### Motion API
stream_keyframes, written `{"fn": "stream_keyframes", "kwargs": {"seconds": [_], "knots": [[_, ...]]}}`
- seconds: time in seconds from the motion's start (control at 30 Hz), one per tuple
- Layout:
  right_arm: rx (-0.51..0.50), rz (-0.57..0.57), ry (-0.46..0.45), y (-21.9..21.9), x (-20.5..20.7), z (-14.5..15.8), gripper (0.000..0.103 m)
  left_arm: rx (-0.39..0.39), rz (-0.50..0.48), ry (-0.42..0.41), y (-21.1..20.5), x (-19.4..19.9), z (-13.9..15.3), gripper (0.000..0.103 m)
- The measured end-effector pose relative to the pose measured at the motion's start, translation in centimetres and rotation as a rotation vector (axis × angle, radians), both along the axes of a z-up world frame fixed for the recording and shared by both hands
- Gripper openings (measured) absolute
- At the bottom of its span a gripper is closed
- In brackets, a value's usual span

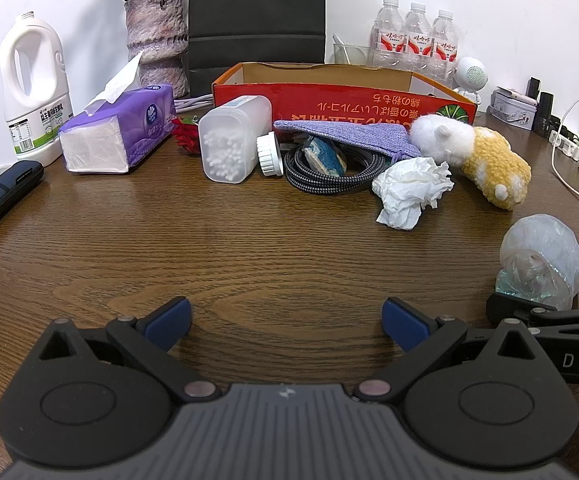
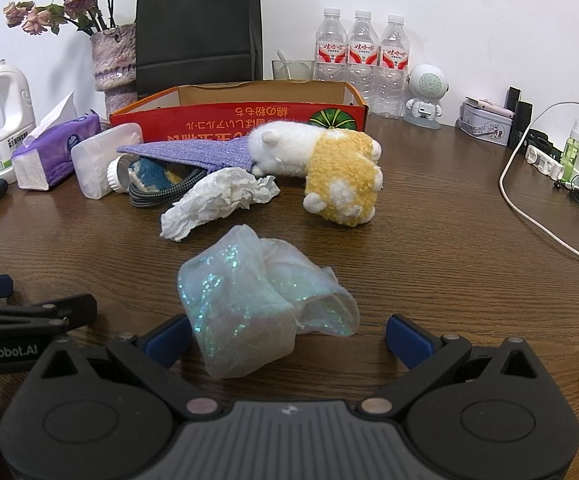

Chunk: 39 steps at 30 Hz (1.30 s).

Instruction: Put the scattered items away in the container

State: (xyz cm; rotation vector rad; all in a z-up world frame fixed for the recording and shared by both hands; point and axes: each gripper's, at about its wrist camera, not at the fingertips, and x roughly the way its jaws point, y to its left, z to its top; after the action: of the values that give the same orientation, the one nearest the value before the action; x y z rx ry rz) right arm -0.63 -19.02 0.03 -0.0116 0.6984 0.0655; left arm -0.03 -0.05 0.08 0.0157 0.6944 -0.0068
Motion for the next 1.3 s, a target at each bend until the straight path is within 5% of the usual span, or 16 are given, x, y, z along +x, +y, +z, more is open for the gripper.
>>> {"fn": "stream_keyframes", "kwargs": {"seconds": [1.3], "knots": [[0.001, -0.002, 0.000, 0.01, 0.08, -0.03, 0.103, -0.001, -0.002, 0.001, -0.42, -0.14, 0.54, 0.103]]}}
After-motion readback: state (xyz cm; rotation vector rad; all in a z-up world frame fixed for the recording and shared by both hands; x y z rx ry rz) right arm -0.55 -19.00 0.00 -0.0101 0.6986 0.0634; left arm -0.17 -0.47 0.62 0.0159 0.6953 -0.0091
